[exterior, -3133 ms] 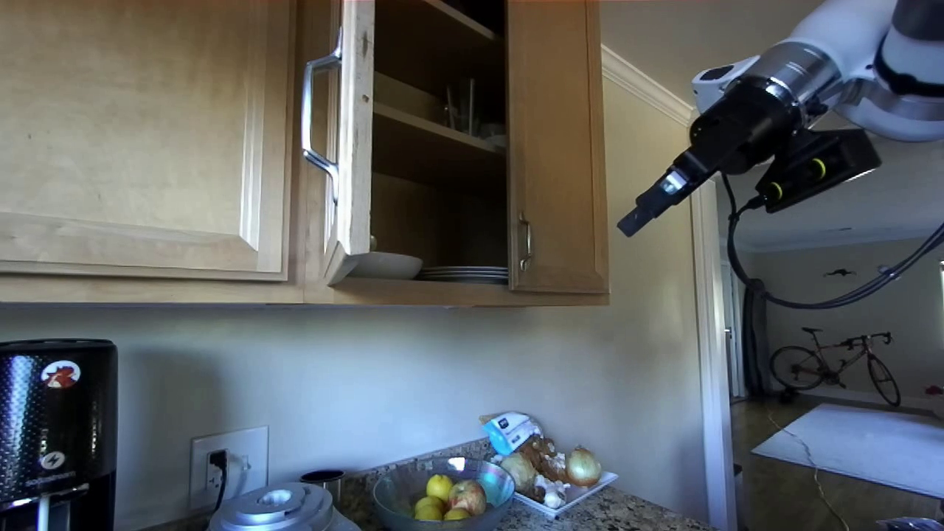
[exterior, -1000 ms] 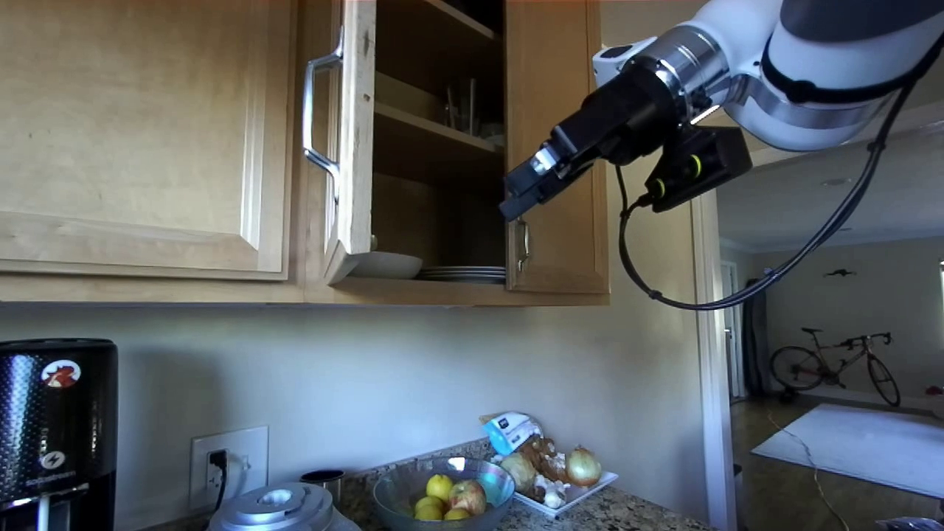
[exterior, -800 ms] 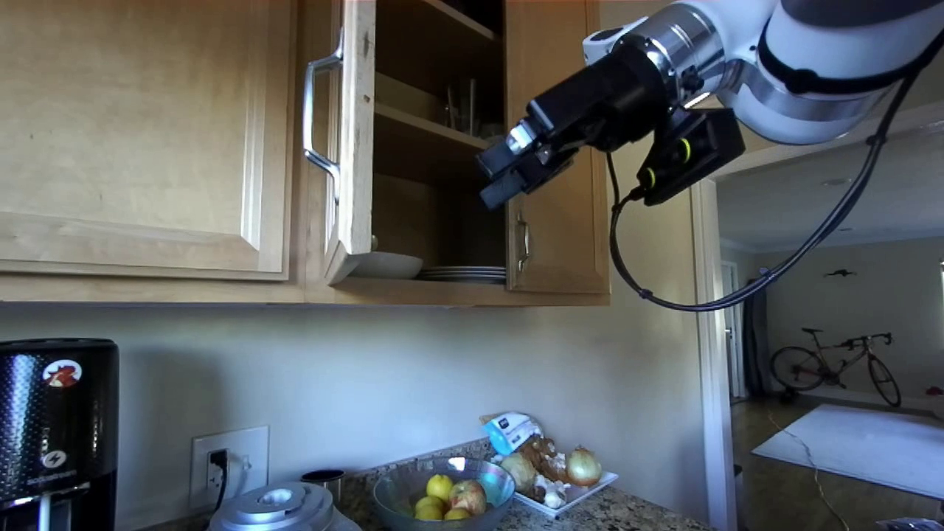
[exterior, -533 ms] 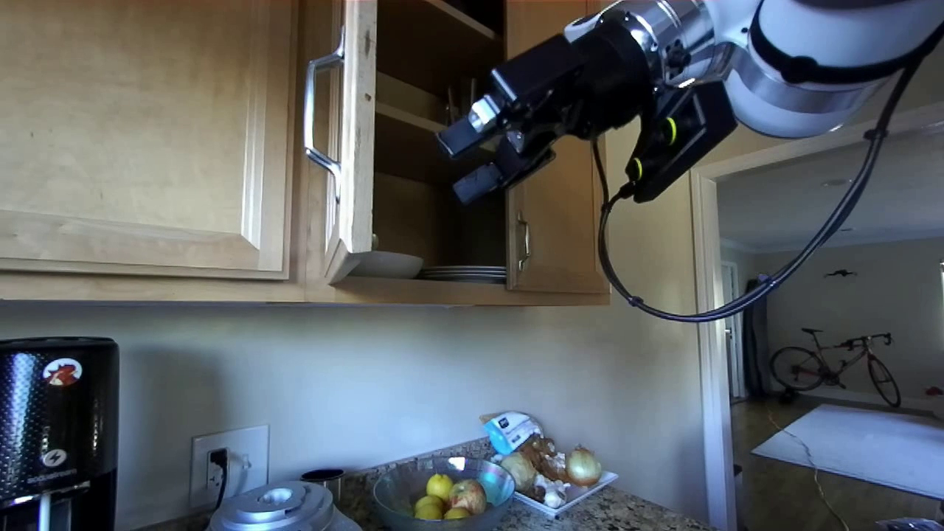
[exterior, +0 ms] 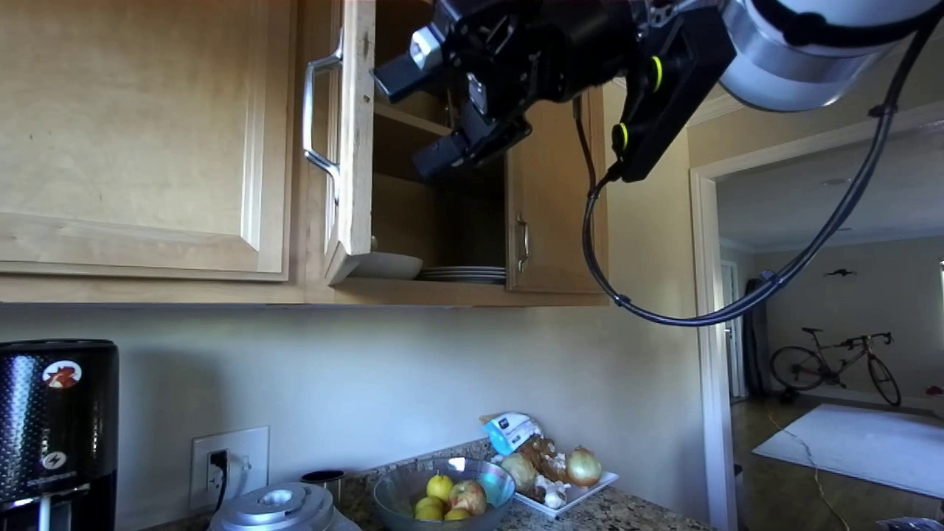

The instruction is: Close the doors of the top kitchen cabinet to the right

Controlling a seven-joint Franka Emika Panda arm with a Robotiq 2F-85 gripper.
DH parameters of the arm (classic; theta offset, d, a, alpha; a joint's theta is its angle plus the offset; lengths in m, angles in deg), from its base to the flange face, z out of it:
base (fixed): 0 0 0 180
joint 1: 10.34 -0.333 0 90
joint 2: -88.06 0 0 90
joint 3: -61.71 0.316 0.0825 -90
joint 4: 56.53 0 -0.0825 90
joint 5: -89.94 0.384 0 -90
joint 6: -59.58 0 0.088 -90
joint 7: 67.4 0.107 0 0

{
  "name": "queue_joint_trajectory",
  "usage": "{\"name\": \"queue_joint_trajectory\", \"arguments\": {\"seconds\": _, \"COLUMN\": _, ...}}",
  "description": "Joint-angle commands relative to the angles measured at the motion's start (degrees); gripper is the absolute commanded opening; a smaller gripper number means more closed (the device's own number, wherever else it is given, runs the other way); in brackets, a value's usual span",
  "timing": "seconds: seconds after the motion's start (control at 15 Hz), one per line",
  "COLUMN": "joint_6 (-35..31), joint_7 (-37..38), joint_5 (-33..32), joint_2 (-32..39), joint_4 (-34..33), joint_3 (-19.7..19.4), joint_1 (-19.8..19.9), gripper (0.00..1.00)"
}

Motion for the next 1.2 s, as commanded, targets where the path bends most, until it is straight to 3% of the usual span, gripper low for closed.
{"name": "queue_joint_trajectory", "arguments": {"seconds": 0.0, "joint_6": -4.3, "joint_7": 5.3, "joint_5": -3.4, "joint_2": 2.7, "joint_4": -2.2, "joint_3": 3.3, "joint_1": 5.0, "gripper": 1.0}}
{"name": "queue_joint_trajectory", "arguments": {"seconds": 0.2, "joint_6": -5.6, "joint_7": 7.6, "joint_5": -5.5, "joint_2": 4.3, "joint_4": -3.4, "joint_3": 5.2, "joint_1": 8.7, "gripper": 1.0}}
{"name": "queue_joint_trajectory", "arguments": {"seconds": 0.67, "joint_6": -5.1, "joint_7": 10.5, "joint_5": -8.7, "joint_2": 3.6, "joint_4": -3.8, "joint_3": 7.2, "joint_1": 12.5, "gripper": 1.0}}
{"name": "queue_joint_trajectory", "arguments": {"seconds": 1.13, "joint_6": -0.6, "joint_7": 10.6, "joint_5": -10.0, "joint_2": -3.0, "joint_4": 0.1, "joint_3": 3.2, "joint_1": 15.0, "gripper": 1.0}}
